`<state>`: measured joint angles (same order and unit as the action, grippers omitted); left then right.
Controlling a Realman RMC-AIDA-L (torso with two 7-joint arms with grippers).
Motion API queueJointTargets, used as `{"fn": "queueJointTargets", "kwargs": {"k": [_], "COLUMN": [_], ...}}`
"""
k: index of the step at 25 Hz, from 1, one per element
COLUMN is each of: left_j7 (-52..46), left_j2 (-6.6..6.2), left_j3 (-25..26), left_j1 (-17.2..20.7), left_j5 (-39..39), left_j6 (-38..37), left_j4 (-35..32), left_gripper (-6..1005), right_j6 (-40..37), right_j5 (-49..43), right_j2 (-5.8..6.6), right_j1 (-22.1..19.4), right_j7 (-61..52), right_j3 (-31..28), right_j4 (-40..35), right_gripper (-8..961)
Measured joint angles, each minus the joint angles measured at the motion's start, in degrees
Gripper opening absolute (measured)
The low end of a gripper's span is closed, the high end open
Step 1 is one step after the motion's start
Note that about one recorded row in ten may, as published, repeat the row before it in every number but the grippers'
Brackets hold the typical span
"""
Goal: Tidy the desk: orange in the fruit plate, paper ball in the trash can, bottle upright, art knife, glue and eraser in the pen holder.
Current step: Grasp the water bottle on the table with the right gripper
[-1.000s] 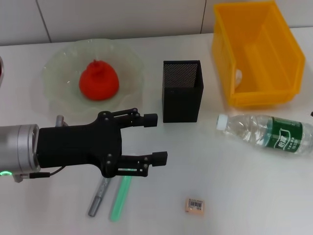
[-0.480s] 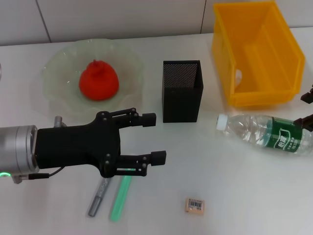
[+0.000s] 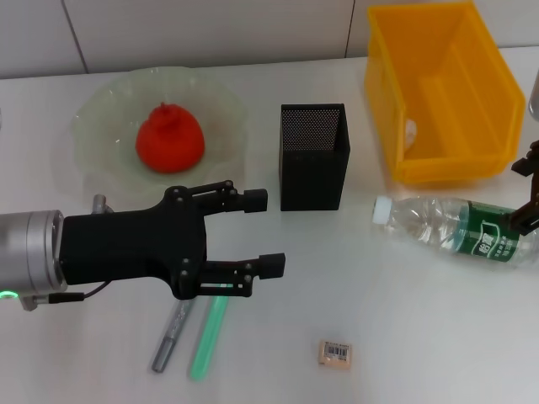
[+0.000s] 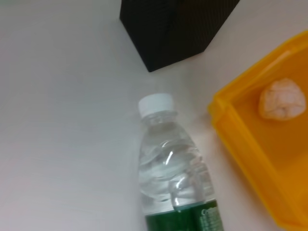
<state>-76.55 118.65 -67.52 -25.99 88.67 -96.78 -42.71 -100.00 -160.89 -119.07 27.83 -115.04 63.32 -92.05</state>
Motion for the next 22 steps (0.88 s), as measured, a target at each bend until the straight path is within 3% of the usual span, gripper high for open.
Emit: {"fn": "queueJointTargets", "kwargs": {"k": [4,22], "left_j7": [0.0,0.0], "left_j2": [-0.01,-0.05], "left_j3": [0.2,0.4], "left_j1": [0.0,0.3], "left_j5": [0.0,0.0], "left_j6": [0.1,0.1], "left_j4": [0.0,0.1], "left_gripper": [802,800], "right_j6": [0.7,4.7], "right_j5": [-0.4,2.0], "right_j2": [-0.03,-0.20], "right_j1": [0.5,1.6], "right_j7": [0.0,0.0], "right_j3": [0.4,2.2], "right_j4": [2.6,9.4], "right_gripper": [808,809]}}
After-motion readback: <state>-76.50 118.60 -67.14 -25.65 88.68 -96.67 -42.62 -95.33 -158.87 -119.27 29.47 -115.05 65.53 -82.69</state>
